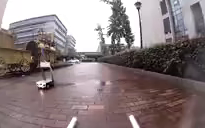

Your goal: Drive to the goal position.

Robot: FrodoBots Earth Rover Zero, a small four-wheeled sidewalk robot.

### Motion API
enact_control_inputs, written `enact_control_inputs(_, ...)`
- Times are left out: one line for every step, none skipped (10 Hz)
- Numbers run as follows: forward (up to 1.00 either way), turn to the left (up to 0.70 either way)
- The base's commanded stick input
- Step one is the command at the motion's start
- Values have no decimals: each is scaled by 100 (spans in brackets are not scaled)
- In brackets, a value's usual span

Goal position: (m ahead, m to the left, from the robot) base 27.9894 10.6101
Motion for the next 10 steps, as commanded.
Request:
enact_control_inputs(70,0)
enact_control_inputs(70,0)
enact_control_inputs(70,0)
enact_control_inputs(70,0)
enact_control_inputs(70,0)
enact_control_inputs(70,0)
enact_control_inputs(70,0)
enact_control_inputs(70,0)
enact_control_inputs(70,0)
enact_control_inputs(70,0)
